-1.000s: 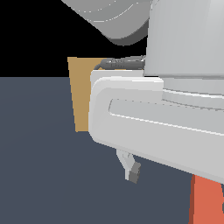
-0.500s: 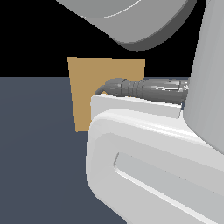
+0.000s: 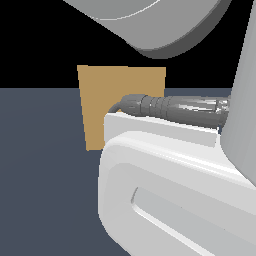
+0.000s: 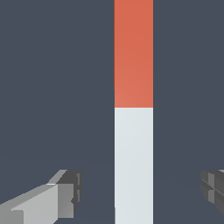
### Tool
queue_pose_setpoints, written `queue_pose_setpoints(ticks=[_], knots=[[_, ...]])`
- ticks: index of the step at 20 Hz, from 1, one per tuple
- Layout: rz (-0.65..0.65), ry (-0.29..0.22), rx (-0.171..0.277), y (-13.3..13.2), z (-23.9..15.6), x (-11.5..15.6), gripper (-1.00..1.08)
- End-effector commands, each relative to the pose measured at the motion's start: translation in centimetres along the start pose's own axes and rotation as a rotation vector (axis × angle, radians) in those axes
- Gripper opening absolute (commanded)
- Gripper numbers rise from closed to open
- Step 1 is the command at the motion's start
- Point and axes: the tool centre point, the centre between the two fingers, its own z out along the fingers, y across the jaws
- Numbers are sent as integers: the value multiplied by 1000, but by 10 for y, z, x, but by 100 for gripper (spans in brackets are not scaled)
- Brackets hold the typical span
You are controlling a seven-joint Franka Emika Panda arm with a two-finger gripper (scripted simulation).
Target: Insert the peg into the horizontal hole in a box.
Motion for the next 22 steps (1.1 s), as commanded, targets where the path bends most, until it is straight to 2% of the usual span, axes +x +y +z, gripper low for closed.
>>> queue_pose_setpoints(ticks=[1, 11, 18, 19, 22], knots=[[0, 0, 0, 0, 2, 0, 100], [0, 0, 0, -2, 46, 0, 100], [-1, 0, 0, 0, 50, 0, 100], [-1, 0, 0, 0, 50, 0, -100], [-1, 0, 0, 0, 50, 0, -100]])
